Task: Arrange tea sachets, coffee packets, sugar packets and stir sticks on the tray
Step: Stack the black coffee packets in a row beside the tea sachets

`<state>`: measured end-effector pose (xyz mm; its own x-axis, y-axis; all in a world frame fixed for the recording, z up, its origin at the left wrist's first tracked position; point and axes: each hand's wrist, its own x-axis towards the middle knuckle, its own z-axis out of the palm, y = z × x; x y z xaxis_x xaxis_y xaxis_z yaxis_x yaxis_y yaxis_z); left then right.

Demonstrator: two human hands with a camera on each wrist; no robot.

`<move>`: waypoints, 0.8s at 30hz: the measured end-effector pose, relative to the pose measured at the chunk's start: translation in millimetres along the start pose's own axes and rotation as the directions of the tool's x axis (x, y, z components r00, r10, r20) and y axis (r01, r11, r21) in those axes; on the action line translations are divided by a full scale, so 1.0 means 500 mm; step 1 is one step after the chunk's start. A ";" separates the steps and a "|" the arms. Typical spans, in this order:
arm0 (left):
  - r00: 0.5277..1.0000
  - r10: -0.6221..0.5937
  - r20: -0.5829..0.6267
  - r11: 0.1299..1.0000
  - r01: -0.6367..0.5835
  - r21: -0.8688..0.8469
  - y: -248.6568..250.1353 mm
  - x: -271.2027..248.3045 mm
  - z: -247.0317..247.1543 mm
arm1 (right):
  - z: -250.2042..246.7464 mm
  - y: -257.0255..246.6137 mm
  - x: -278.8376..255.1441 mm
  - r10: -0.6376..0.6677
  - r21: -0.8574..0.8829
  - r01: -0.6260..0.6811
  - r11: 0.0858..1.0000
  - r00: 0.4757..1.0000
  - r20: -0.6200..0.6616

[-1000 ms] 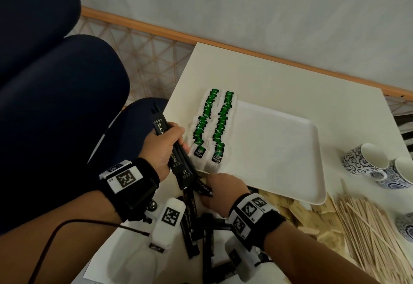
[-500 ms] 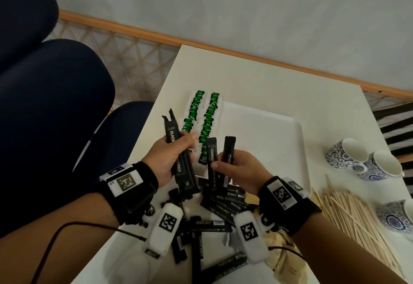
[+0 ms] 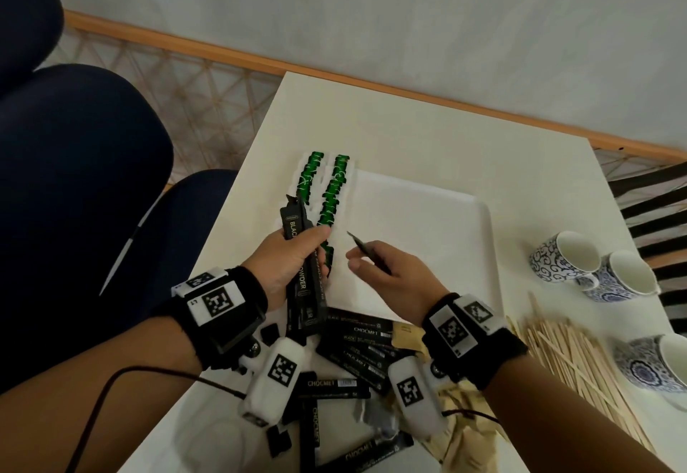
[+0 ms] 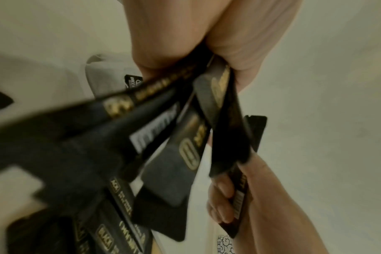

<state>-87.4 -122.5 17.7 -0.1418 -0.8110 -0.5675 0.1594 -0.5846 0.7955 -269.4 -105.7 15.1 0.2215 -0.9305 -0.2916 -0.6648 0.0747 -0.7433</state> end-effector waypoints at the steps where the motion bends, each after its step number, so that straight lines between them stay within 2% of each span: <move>1: 1.000 -0.013 0.013 1.000 0.013 0.014 0.002 0.003 0.001 | -0.003 0.002 0.003 -0.028 -0.148 0.025 0.989 1.000 -0.014; 3: 0.999 -0.032 0.044 0.998 0.030 0.052 0.007 0.007 0.003 | -0.007 0.004 0.009 -0.101 -0.315 0.082 0.946 0.994 -0.042; 8: 0.996 -0.059 0.073 0.986 0.046 0.161 0.012 0.024 0.011 | -0.013 0.019 0.032 -0.251 -0.321 0.214 0.922 0.965 -0.076; 11: 0.998 -0.043 0.034 0.988 0.038 0.150 0.021 0.041 0.011 | -0.031 0.029 0.047 -0.236 -0.177 0.222 0.959 0.970 -0.056; 15: 0.998 -0.061 -0.028 0.992 0.063 0.107 0.031 0.059 0.014 | -0.062 0.060 0.062 -0.180 -0.136 0.171 0.976 0.982 -0.060; 18: 0.997 -0.064 -0.040 0.993 0.068 0.092 0.030 0.070 0.021 | -0.072 0.078 0.069 -0.147 -0.020 0.146 0.989 0.985 -0.095; 21: 0.997 -0.055 -0.044 0.998 0.056 0.023 0.033 0.083 0.030 | -0.085 0.098 0.093 -0.158 -0.048 0.153 0.987 0.977 -0.142; 24: 0.996 -0.089 -0.031 0.995 0.087 -0.053 0.041 0.098 0.029 | -0.105 0.131 0.141 -0.116 -0.161 0.080 0.984 0.968 -0.224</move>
<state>-105.4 -173.9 9.4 -0.1253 -0.7561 -0.6423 0.1979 -0.6534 0.7307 -334.5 -185.3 -22.5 0.1313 -0.9895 -0.0612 -0.7513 -0.0590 -0.6573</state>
